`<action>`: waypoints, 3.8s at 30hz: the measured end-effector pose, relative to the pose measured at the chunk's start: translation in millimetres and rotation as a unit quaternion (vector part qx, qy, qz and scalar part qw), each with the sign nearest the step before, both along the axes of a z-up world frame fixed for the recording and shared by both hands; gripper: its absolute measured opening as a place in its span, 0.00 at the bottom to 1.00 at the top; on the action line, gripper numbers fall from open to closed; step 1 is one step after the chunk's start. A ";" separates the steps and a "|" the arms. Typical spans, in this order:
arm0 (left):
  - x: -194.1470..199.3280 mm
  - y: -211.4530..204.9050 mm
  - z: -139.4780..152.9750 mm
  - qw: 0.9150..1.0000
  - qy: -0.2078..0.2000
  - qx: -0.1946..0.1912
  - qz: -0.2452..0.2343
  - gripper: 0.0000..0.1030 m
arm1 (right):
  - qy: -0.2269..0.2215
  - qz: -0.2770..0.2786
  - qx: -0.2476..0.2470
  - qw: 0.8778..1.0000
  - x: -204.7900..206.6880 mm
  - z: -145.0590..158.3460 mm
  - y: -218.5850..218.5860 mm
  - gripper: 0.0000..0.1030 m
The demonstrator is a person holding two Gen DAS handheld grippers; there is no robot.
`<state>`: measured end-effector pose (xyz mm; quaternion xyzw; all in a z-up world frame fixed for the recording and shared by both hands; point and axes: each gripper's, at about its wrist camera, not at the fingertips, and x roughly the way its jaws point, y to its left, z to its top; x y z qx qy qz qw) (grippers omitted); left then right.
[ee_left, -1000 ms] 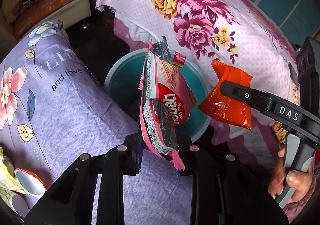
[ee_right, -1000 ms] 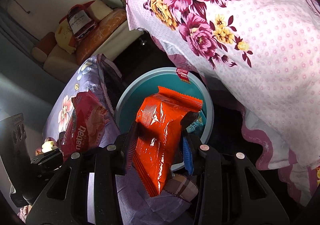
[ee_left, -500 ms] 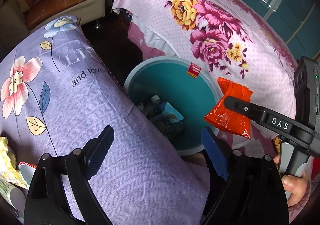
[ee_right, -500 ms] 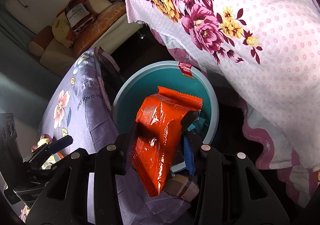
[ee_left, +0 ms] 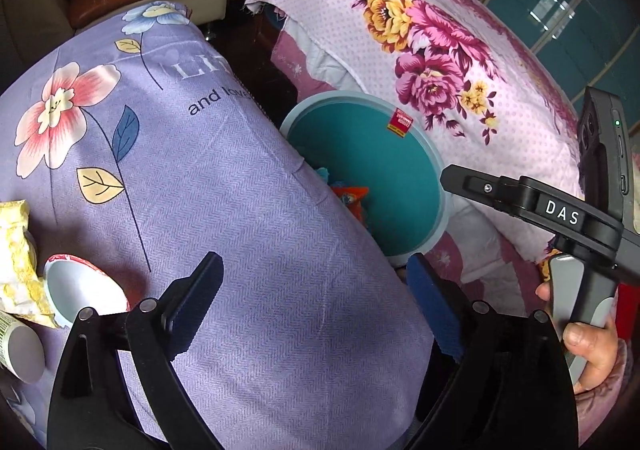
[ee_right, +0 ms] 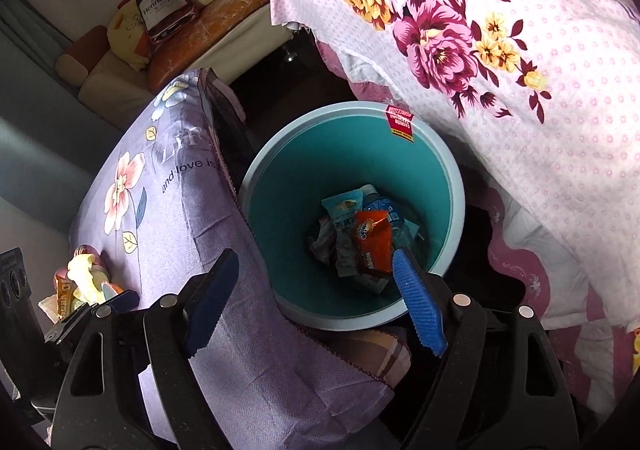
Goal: Collect trash
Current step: 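Move both tools back from the bin to the trash pile, then grasp the orange snack bag with the right tool while the left tool grasps the white tissue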
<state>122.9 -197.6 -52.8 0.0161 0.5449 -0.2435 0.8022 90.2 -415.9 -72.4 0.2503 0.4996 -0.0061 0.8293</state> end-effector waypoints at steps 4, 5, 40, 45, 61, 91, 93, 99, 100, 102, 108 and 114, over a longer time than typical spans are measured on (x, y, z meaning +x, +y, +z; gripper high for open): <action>-9.0 24.5 2.9 1.000 -0.002 -0.003 0.017 0.90 | 0.006 0.019 -0.004 1.000 0.4 4.0 20.8 0.74; -11.0 31.3 3.8 1.000 -0.002 -0.005 0.023 0.91 | 0.007 0.025 -0.005 1.000 0.5 5.9 26.6 0.74; -109.2 343.9 36.9 0.964 -0.067 -0.054 0.250 0.93 | 0.005 0.301 -0.084 0.950 12.2 73.0 328.7 0.76; -107.4 378.2 35.5 0.960 -0.077 -0.040 0.267 0.93 | -0.003 0.311 -0.065 0.948 34.9 83.8 363.1 0.76; -52.6 383.9 33.1 0.977 -0.100 -0.032 0.184 0.93 | 0.043 0.389 -0.035 0.919 70.2 64.2 456.0 0.54; -100.7 341.4 61.0 0.978 -0.102 -0.131 0.124 0.34 | -0.006 0.390 0.048 0.920 17.2 95.6 406.3 0.18; -106.5 338.9 57.2 0.979 -0.094 -0.133 0.123 0.34 | -0.002 0.379 0.048 0.924 13.2 90.8 391.9 0.18; -113.0 339.3 32.7 0.982 -0.062 -0.107 0.144 0.42 | 0.017 0.345 0.025 0.938 0.9 71.8 347.1 0.18; -113.6 341.6 28.1 0.982 -0.058 -0.102 0.151 0.50 | 0.020 0.338 0.024 0.941 -0.8 68.0 340.4 0.18; -114.8 345.4 22.5 0.980 -0.060 -0.083 0.168 0.65 | 0.027 0.327 0.019 0.944 -2.6 59.3 330.3 0.18; -112.1 366.1 20.6 0.976 -0.073 -0.034 0.202 0.80 | 0.043 0.310 0.005 0.950 -0.8 37.9 319.7 0.21; -120.2 398.2 9.8 0.967 -0.068 -0.002 0.245 0.84 | 0.049 0.302 0.011 0.952 1.1 28.0 315.2 0.63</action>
